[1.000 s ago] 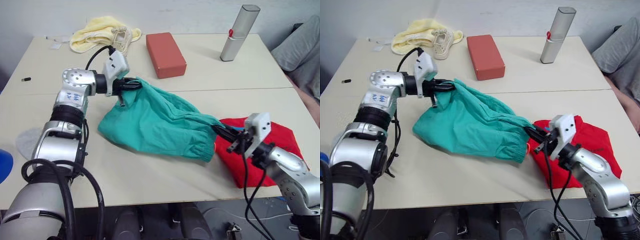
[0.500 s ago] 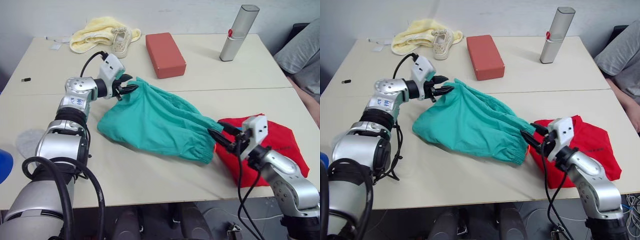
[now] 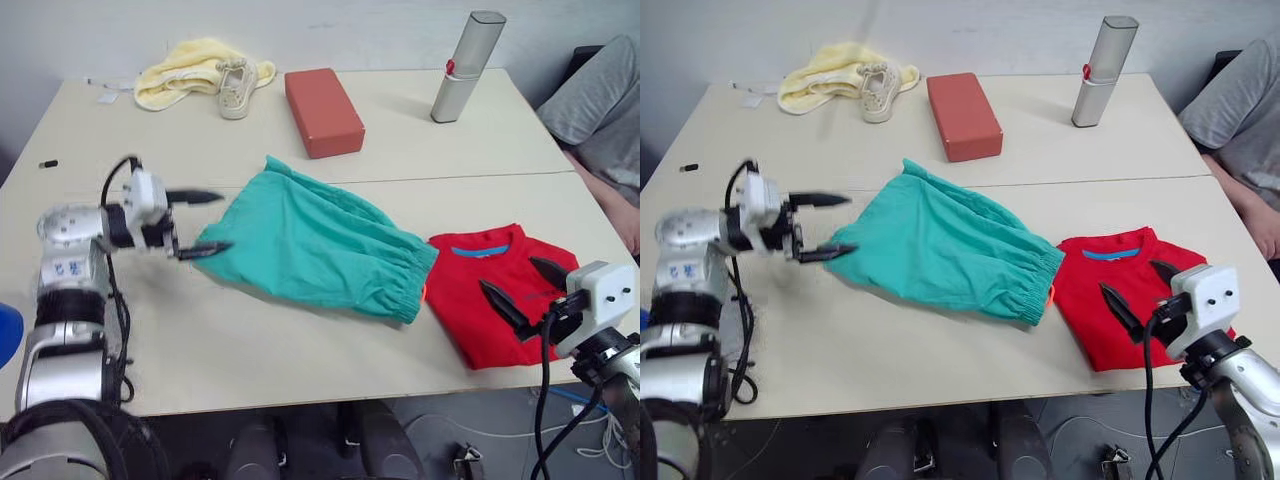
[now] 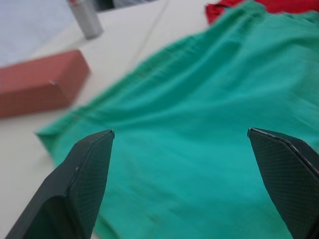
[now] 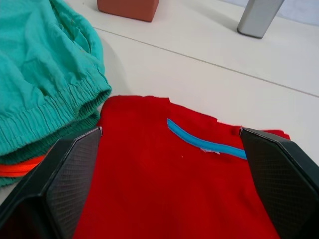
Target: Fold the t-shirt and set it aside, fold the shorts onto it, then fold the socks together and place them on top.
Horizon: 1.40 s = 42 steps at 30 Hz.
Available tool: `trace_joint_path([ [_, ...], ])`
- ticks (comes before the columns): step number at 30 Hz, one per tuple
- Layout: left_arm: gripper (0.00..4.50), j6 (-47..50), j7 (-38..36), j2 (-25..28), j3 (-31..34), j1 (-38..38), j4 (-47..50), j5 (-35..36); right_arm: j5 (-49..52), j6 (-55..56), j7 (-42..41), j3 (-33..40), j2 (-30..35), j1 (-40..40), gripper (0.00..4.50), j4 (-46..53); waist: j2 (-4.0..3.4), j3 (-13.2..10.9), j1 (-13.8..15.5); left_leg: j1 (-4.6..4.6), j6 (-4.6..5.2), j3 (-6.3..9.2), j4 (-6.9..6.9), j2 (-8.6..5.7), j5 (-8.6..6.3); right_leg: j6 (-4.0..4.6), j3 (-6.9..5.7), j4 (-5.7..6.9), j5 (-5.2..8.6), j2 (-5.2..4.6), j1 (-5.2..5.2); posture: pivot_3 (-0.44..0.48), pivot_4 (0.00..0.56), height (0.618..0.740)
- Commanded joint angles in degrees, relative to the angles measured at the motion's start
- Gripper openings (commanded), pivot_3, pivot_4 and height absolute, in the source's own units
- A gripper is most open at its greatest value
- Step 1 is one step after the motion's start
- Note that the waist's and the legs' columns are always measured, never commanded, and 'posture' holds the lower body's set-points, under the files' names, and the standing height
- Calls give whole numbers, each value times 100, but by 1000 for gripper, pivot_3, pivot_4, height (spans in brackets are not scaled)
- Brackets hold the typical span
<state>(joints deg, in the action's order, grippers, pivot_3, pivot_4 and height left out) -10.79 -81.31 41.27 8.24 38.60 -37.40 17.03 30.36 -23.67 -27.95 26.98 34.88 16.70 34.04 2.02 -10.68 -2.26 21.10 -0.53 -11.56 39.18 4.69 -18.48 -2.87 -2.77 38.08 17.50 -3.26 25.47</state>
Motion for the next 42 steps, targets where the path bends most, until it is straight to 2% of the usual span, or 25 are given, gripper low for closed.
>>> trace_joint_path([
  [1,4464,352,141,187,217,-370,902,311,-61,145,49,-218,-150,-114,4500,272,1,2,29,-1,-2,3,-1,1,3,4,3,-1,-3,0,0,0,150,740],
  [3,4464,489,203,211,219,-578,1226,352,-80,171,-13,-315,-174,-175,4500,245,-13,0,63,2,-1,19,-4,0,5,5,10,0,-4,-5,-8,0,150,740],
  [6,4464,520,230,265,169,-685,1439,308,-197,288,-79,-472,-180,-281,4500,181,-23,0,43,29,23,215,-15,-31,30,-15,-147,-42,0,-103,-117,0,150,740],
  [7,4464,498,210,292,142,-692,1457,273,-240,324,-80,-500,-189,-311,4500,161,-19,1,69,39,23,241,-12,-42,46,-19,-181,-36,5,-106,-113,0,150,740],
  [13,4464,249,-35,502,-176,-620,1369,-23,-120,522,-738,-865,-33,-342,4500,282,-19,1,97,36,37,224,-13,-61,45,-18,-165,-32,6,-109,-107,0,150,740],
  [16,4464,-353,-291,530,-553,-525,1298,-352,-308,619,-1536,-1404,505,-282,4500,552,-21,1,84,35,41,218,-14,-61,43,-18,-164,-33,6,-109,-106,0,150,740],
  [23,4464,-1553,302,-15,-1097,81,488,-1091,-1320,758,-1353,-2458,642,-593,4500,509,-17,2,86,34,47,216,-14,-70,41,-19,-165,-34,6,-115,-105,0,150,740],
  [27,4464,-2065,847,-329,-1591,659,-541,-1913,-2289,856,-1185,-3172,700,-944,4500,90,-14,3,85,37,48,212,-12,-89,41,-21,-169,-35,5,-116,-101,0,150,740],
  [30,3915,-2301,1266,-480,-1746,963,-1123,-2207,-2627,901,-1030,-3364,576,-1157,4500,-142,-13,2,75,37,47,210,-13,-90,41,-22,-169,-36,5,-116,-99,0,150,740],
  [33,3011,-2425,1562,-642,-1925,1234,-1572,-2479,-2963,950,-794,-3515,376,-1421,4500,-399,-12,2,78,38,47,201,-10,-88,41,-22,-173,-34,5,-117,-95,0,150,740],
  [36,2025,-2297,1304,-725,-2070,1256,-1738,-2513,-3193,1026,-763,-3612,334,-1537,3876,-554,-13,2,79,35,50,197,-10,-86,43,-25,-178,-32,4,-119,-95,0,150,740],
  [39,1058,-1751,551,-673,-2045,992,-1501,-2135,-3252,1184,-850,-3626,354,-1551,2884,-651,-12,3,77,33,50,193,-11,-84,42,-26,-181,-33,4,-118,-96,0,150,740],
  [42,114,-884,42,-524,-1895,609,-873,-1683,-3274,1355,-951,-3560,414,-1535,1853,-738,-14,3,46,26,50,182,-12,-83,42,-26,-184,-31,4,-115,-95,0,150,740],
])
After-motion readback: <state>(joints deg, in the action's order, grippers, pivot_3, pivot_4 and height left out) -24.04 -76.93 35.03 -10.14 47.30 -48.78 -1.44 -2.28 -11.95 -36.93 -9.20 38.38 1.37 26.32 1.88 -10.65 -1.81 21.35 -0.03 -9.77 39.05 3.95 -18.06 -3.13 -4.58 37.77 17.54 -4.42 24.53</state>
